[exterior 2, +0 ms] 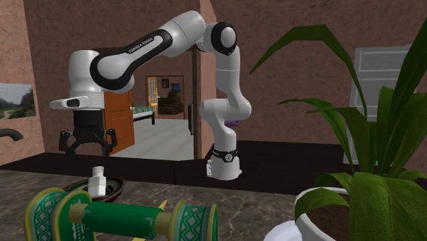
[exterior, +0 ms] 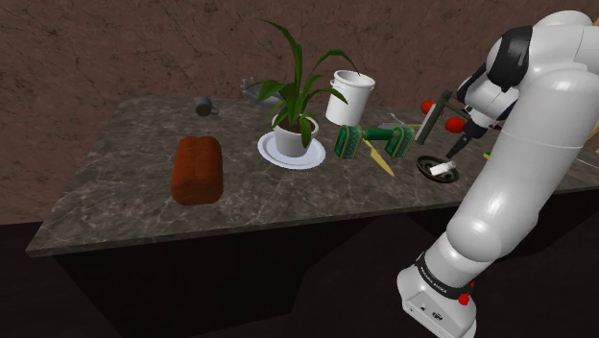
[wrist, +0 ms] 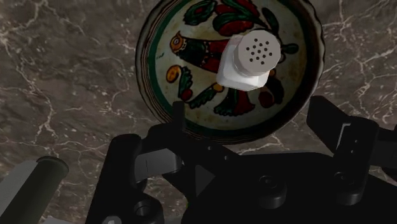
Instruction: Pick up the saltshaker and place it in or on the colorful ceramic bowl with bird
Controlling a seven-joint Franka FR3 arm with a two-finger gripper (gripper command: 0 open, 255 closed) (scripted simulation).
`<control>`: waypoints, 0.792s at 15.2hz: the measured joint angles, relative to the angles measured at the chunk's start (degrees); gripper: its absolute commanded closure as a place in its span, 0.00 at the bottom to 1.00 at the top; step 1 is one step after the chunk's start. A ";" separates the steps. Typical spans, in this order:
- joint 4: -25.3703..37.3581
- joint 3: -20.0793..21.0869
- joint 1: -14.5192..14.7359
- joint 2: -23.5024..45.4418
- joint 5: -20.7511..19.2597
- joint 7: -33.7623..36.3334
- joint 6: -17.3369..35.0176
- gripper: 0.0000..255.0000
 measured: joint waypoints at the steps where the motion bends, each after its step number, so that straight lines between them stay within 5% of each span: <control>1: 0.00 0.00 0.00 0.00 0.00 0.00 0.00 0.00; 6: 2.17 -4.23 4.00 -6.40 -8.03 5.38 -4.02 0.00; 12: 2.27 -4.76 4.67 -7.75 -9.72 6.54 -4.52 0.00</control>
